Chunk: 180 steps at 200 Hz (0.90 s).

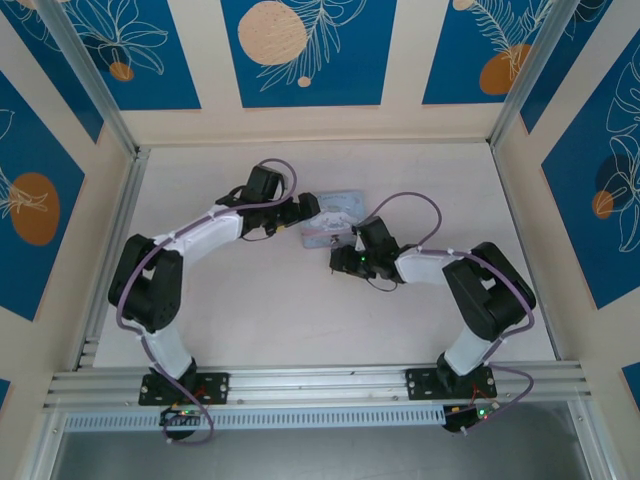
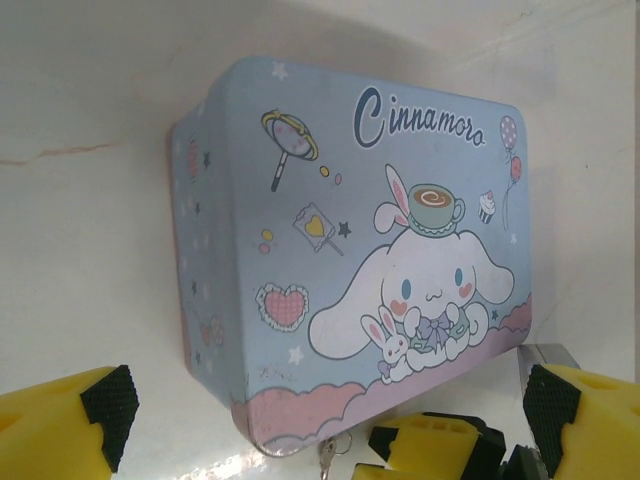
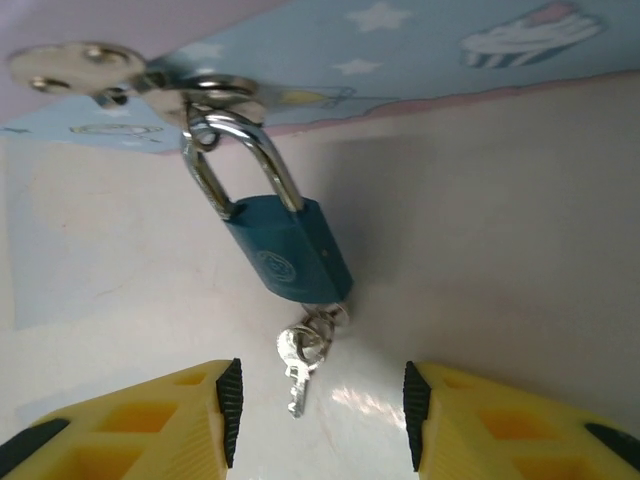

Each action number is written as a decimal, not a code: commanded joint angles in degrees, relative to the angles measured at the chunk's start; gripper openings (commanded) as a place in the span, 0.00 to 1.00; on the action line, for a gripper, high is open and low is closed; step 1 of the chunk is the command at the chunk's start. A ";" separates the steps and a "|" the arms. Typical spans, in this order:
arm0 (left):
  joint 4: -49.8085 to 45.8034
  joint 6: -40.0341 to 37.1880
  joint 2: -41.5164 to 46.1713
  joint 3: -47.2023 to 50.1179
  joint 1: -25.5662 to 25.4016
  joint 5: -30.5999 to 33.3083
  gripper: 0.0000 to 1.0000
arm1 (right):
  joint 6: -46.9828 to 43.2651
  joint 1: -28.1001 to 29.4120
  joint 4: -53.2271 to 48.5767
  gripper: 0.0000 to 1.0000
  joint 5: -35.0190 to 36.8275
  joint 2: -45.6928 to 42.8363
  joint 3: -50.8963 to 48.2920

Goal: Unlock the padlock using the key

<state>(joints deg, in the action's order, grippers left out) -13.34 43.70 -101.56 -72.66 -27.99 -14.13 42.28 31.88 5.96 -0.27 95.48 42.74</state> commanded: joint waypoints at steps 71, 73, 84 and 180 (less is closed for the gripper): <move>0.06 -1.30 -2.96 -1.85 2.06 -4.59 1.00 | -0.97 3.17 3.67 0.48 14.29 1.09 -0.38; 0.11 -1.26 -2.90 -1.82 2.06 -4.66 1.00 | -0.97 3.18 3.99 0.48 14.43 1.10 -0.53; 0.38 -1.17 -3.04 -1.46 2.06 -4.85 1.00 | -1.13 3.28 5.86 0.48 14.77 1.32 -1.31; 0.87 -0.94 -4.12 -1.45 2.24 -5.38 1.00 | -2.28 3.92 11.45 0.41 13.03 5.57 -0.91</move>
<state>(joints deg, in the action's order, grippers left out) -12.88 43.29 -104.90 -72.97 -26.61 -18.02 41.21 35.31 17.91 12.05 99.59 41.89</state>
